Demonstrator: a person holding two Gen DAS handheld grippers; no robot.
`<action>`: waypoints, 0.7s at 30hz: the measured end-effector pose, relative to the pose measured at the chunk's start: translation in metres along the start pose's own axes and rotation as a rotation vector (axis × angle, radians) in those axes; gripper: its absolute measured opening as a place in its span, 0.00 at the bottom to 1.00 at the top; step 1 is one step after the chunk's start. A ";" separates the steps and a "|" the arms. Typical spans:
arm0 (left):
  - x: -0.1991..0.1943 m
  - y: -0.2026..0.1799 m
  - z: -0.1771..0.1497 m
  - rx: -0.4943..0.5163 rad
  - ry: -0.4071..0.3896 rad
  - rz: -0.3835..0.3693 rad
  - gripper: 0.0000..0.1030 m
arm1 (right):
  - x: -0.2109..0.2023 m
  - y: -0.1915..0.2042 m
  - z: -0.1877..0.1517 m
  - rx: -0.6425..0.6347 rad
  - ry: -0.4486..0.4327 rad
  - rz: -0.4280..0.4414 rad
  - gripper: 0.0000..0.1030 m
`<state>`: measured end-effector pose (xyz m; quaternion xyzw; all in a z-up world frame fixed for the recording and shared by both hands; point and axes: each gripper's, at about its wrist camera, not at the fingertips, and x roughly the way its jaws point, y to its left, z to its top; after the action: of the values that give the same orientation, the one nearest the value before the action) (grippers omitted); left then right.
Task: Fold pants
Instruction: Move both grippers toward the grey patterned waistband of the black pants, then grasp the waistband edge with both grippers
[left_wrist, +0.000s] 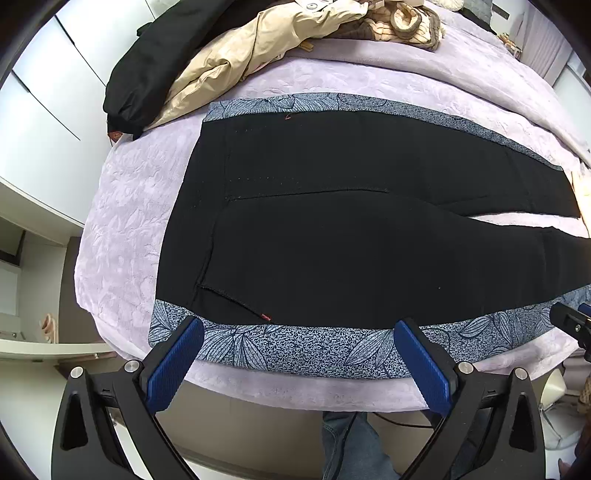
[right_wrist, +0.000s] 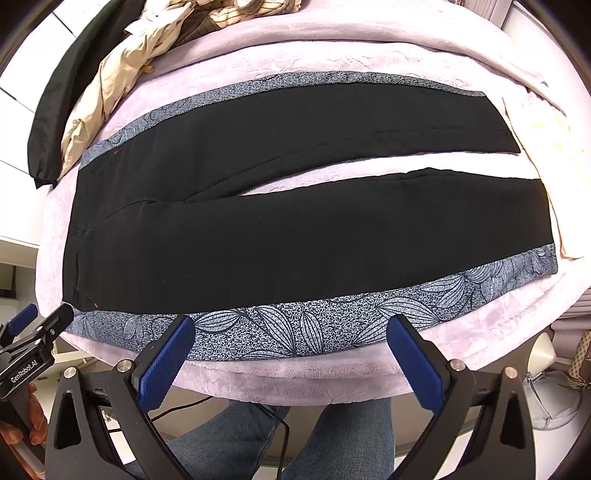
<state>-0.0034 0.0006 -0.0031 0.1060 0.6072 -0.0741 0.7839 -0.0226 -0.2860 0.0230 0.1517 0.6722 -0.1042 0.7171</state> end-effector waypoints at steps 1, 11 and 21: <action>0.000 0.000 0.000 0.001 0.001 0.000 1.00 | 0.001 0.000 0.000 0.001 0.001 0.000 1.00; 0.005 0.001 -0.001 -0.001 0.012 0.008 1.00 | 0.004 -0.001 0.000 0.004 0.010 0.004 1.00; 0.019 0.000 -0.006 0.005 0.038 0.034 1.00 | 0.019 -0.009 0.000 0.027 0.030 0.002 1.00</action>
<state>-0.0040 0.0024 -0.0230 0.1196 0.6201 -0.0602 0.7730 -0.0243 -0.2930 0.0034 0.1633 0.6814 -0.1102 0.7049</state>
